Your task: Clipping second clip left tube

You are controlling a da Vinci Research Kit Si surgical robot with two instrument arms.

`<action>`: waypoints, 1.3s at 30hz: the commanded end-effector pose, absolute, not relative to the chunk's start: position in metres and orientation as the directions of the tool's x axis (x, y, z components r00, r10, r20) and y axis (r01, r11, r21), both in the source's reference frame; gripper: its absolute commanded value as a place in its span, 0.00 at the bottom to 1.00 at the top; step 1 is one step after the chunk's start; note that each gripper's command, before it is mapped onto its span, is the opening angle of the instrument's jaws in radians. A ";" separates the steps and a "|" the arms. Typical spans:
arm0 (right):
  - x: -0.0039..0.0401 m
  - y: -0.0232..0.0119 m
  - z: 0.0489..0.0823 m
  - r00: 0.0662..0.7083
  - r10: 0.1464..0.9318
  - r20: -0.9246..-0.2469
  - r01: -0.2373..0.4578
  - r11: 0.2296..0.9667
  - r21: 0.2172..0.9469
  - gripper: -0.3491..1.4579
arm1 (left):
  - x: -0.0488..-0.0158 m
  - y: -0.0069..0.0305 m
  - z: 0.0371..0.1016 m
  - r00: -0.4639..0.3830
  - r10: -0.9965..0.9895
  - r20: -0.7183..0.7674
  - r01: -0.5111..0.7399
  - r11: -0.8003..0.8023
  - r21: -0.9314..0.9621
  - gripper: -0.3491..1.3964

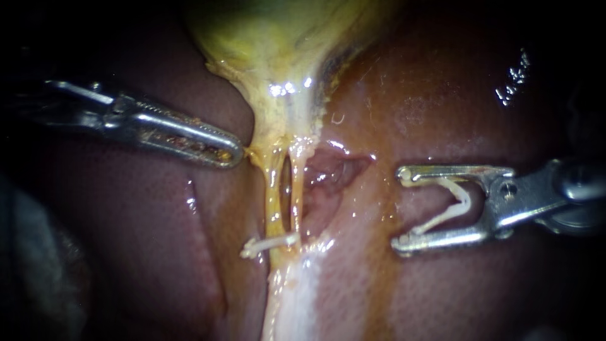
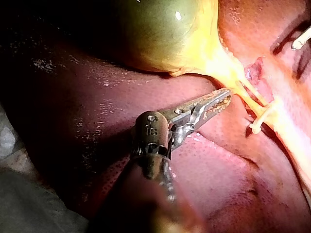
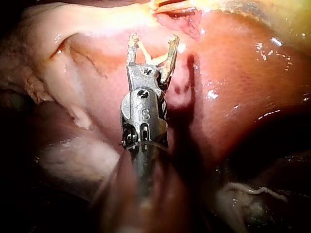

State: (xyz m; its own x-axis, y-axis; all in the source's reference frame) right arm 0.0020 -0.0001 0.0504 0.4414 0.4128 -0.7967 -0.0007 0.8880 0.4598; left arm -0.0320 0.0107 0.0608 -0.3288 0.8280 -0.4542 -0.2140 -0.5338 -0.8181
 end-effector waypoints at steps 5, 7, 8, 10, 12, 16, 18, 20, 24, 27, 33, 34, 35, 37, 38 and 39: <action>0.0020 -0.0002 0.0504 0.441 0.412 -0.797 0.000 0.888 0.460 0.46 | -0.0310 0.0110 0.0595 -0.331 0.829 -0.450 -0.207 -0.529 -0.823 0.00; 0.0020 -0.0002 0.0504 0.441 0.412 -0.797 0.000 0.888 0.460 0.46 | -0.0303 0.0115 0.0584 -0.330 0.831 -0.447 -0.205 -0.525 -0.826 0.00; 0.0020 -0.0002 0.0504 0.441 0.412 -0.797 0.000 0.888 0.460 0.46 | -0.0299 0.0118 0.0579 -0.329 0.833 -0.445 -0.207 -0.524 -0.826 0.00; 0.0020 -0.0002 0.0504 0.441 0.412 -0.797 0.000 0.888 0.460 0.46 | -0.0291 0.0124 0.0567 -0.324 0.837 -0.442 -0.215 -0.520 -0.827 0.00; 0.0020 -0.0002 0.0504 0.441 0.412 -0.797 0.000 0.888 0.460 0.46 | -0.0281 0.0131 0.0553 -0.317 0.841 -0.439 -0.224 -0.516 -0.827 0.00; 0.0020 -0.0002 0.0504 0.441 0.412 -0.797 0.008 0.886 0.463 0.46 | -0.0265 0.0138 0.0533 -0.296 0.848 -0.439 -0.233 -0.510 -0.828 0.00; 0.0021 -0.0003 0.0503 0.441 0.412 -0.797 0.009 0.886 0.463 0.46 | -0.0260 0.0140 0.0528 -0.291 0.850 -0.438 -0.236 -0.508 -0.828 0.00; 0.0023 -0.0003 0.0503 0.442 0.412 -0.797 0.016 0.884 0.467 0.46 | -0.0258 0.0140 0.0528 -0.291 0.851 -0.438 -0.237 -0.507 -0.829 0.00; 0.0039 -0.0003 0.0502 0.444 0.430 -0.786 0.047 0.865 0.500 0.46 | -0.0261 0.0139 0.0530 -0.290 0.851 -0.439 -0.239 -0.508 -0.827 0.00; 0.0058 -0.0004 0.0501 0.450 0.480 -0.753 0.054 0.827 0.559 0.46 | -0.0263 0.0139 0.0530 -0.289 0.851 -0.439 -0.240 -0.508 -0.827 0.00; 0.0094 -0.0005 0.0500 0.465 0.553 -0.691 0.070 0.756 0.651 0.44 | -0.0264 0.0139 0.0530 -0.289 0.851 -0.439 -0.241 -0.508 -0.827 0.00; 0.0101 -0.0006 0.0501 0.467 0.559 -0.685 0.068 0.749 0.659 0.44 | -0.0264 0.0139 0.0530 -0.289 0.851 -0.439 -0.241 -0.508 -0.827 0.00; 0.0106 -0.0006 0.0502 0.468 0.567 -0.678 0.065 0.743 0.666 0.44 | -0.0264 0.0139 0.0530 -0.289 0.851 -0.439 -0.241 -0.508 -0.827 0.00; 0.0117 -0.0007 0.0507 0.471 0.577 -0.668 0.061 0.733 0.677 0.44 | -0.0265 0.0139 0.0530 -0.289 0.851 -0.439 -0.241 -0.508 -0.827 0.00; 0.0122 -0.0008 0.0509 0.471 0.581 -0.664 0.058 0.731 0.680 0.44 | -0.0265 0.0139 0.0530 -0.289 0.851 -0.439 -0.241 -0.508 -0.827 0.00; 0.0126 -0.0008 0.0511 0.472 0.584 -0.660 0.057 0.727 0.684 0.44 | -0.0265 0.0139 0.0530 -0.289 0.851 -0.439 -0.241 -0.508 -0.827 0.00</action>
State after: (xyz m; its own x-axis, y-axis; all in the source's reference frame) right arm 0.0132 -0.0008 0.0514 0.4732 0.5887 -0.6553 0.0548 0.7228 0.6889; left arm -0.0265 0.0139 0.0530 -0.2885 0.8510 -0.4388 -0.2405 -0.5081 -0.8271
